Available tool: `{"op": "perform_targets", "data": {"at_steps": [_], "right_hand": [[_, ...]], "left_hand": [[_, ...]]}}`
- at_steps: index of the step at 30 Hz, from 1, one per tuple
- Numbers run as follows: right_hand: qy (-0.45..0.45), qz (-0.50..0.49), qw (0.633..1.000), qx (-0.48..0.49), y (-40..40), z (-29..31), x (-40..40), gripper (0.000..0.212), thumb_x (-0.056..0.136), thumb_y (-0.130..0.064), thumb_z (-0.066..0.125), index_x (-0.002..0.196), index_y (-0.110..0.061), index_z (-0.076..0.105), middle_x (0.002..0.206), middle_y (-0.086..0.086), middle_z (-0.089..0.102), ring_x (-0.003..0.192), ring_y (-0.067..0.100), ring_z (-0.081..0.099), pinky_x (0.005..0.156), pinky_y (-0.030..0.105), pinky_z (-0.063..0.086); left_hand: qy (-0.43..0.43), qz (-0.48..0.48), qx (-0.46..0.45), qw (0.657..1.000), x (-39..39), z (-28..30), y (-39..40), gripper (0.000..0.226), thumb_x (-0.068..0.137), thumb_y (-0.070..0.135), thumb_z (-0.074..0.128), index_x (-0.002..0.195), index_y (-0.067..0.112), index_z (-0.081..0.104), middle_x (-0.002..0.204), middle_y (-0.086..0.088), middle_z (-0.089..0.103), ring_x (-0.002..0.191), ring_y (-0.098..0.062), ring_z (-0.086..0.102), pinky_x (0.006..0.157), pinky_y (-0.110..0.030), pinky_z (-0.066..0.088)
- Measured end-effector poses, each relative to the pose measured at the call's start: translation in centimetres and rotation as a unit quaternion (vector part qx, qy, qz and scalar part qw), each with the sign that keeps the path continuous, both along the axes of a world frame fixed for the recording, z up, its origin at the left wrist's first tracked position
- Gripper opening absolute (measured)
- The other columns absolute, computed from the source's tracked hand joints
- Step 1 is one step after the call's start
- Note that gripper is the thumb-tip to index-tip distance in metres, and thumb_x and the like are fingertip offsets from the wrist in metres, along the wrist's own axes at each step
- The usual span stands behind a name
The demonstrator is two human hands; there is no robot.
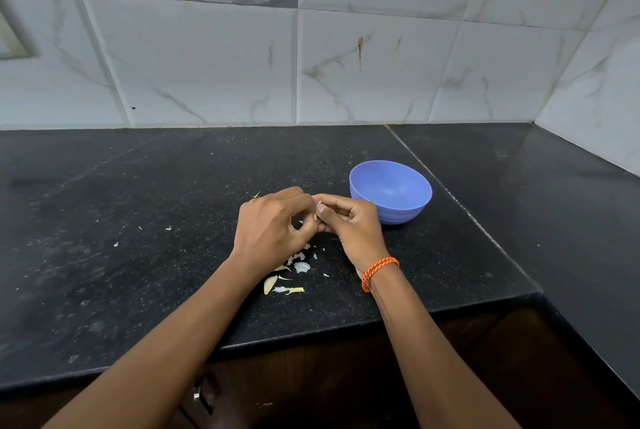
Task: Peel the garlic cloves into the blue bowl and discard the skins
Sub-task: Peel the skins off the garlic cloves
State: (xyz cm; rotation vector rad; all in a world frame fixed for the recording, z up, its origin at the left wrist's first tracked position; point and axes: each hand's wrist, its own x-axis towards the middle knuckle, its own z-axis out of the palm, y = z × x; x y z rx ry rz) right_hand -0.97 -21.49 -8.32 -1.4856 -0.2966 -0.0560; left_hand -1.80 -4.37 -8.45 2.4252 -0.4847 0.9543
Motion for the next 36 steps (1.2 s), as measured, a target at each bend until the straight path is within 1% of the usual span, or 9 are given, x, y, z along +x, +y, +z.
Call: {"op": "perform_targets", "data": {"at_steps": [6,9,13,17,23,26,28,33,36], "right_hand": [[0.007,0.007,1.000,-0.010,0.0,0.1,-0.1,0.022,0.100,-0.002,0.069,0.109,-0.018,0.081,0.102,0.006,0.082,0.090,0.021,0.078,0.079,0.028,0.063],[0.016,0.014,1.000,-0.005,0.0,0.0,0.1,0.019,0.100,-0.003,0.070,0.112,-0.012,0.081,0.102,0.010,0.082,0.086,0.021,0.077,0.080,0.030,0.064],[0.022,0.033,0.999,0.011,0.0,-0.2,0.1,0.021,0.100,-0.003,0.070,0.120,-0.001,0.078,0.099,0.020,0.080,0.078,0.020,0.072,0.079,0.028,0.062],[0.034,0.044,0.998,0.021,-0.1,-0.1,0.0,0.024,0.099,-0.005,0.072,0.123,-0.003,0.077,0.097,0.021,0.080,0.082,0.021,0.074,0.082,0.027,0.061],[0.042,0.053,0.997,0.023,-0.3,0.0,-0.2,0.025,0.100,-0.004,0.070,0.122,-0.009,0.079,0.102,0.024,0.078,0.087,0.023,0.073,0.089,0.032,0.061],[0.043,0.051,0.997,0.032,-0.2,-0.1,-0.1,0.029,0.099,-0.003,0.070,0.127,-0.010,0.077,0.105,0.023,0.078,0.091,0.024,0.074,0.095,0.035,0.061],[0.045,0.044,0.997,0.041,-0.2,-0.2,0.0,0.034,0.098,0.001,0.071,0.129,-0.011,0.076,0.106,0.022,0.078,0.094,0.024,0.074,0.096,0.035,0.060],[0.033,0.029,0.999,0.032,0.0,-0.2,0.1,0.040,0.098,0.006,0.068,0.134,-0.009,0.072,0.104,0.023,0.079,0.090,0.021,0.075,0.091,0.031,0.061],[0.013,0.009,1.000,0.004,0.2,-0.3,0.1,0.039,0.097,0.005,0.068,0.133,-0.010,0.071,0.098,0.019,0.080,0.090,0.025,0.077,0.090,0.035,0.063]], "left_hand": [[0.008,0.000,-0.047,0.999,0.1,0.1,0.1,0.018,0.091,0.039,0.061,0.077,0.030,0.069,0.073,0.014,0.062,0.061,-0.009,0.055,0.052,-0.027,0.041],[0.017,0.000,-0.069,0.997,0.1,0.0,0.0,0.012,0.089,0.033,0.067,0.078,0.031,0.070,0.075,0.015,0.064,0.063,-0.009,0.058,0.054,-0.031,0.047],[0.036,0.007,-0.115,0.993,0.3,0.0,0.3,0.006,0.085,0.029,0.071,0.079,0.031,0.071,0.077,0.015,0.068,0.066,-0.010,0.063,0.057,-0.037,0.053],[0.045,0.017,-0.137,0.989,0.3,0.1,0.5,0.006,0.084,0.033,0.069,0.079,0.032,0.072,0.076,0.016,0.068,0.067,-0.010,0.064,0.059,-0.038,0.054],[0.076,0.076,-0.185,0.977,0.8,0.3,1.4,0.010,0.088,0.030,0.074,0.079,0.033,0.070,0.075,0.017,0.068,0.066,-0.006,0.065,0.060,-0.032,0.052],[0.135,0.073,-0.149,0.977,0.9,0.2,1.9,0.009,0.092,0.036,0.071,0.083,0.038,0.073,0.080,0.024,0.072,0.064,-0.002,0.066,0.063,-0.030,0.054],[0.152,0.060,-0.124,0.979,0.7,0.0,1.7,0.009,0.092,0.035,0.070,0.084,0.038,0.073,0.079,0.023,0.071,0.067,-0.002,0.066,0.064,-0.029,0.052],[0.128,0.054,-0.082,0.987,0.3,0.3,1.4,0.021,0.094,0.025,0.067,0.094,0.039,0.082,0.092,0.021,0.074,0.088,-0.007,0.057,0.068,-0.031,0.048],[0.129,0.049,-0.078,0.987,0.4,0.1,1.4,0.017,0.098,0.035,0.069,0.087,0.040,0.081,0.090,0.023,0.073,0.087,-0.006,0.055,0.066,-0.031,0.044]]}}
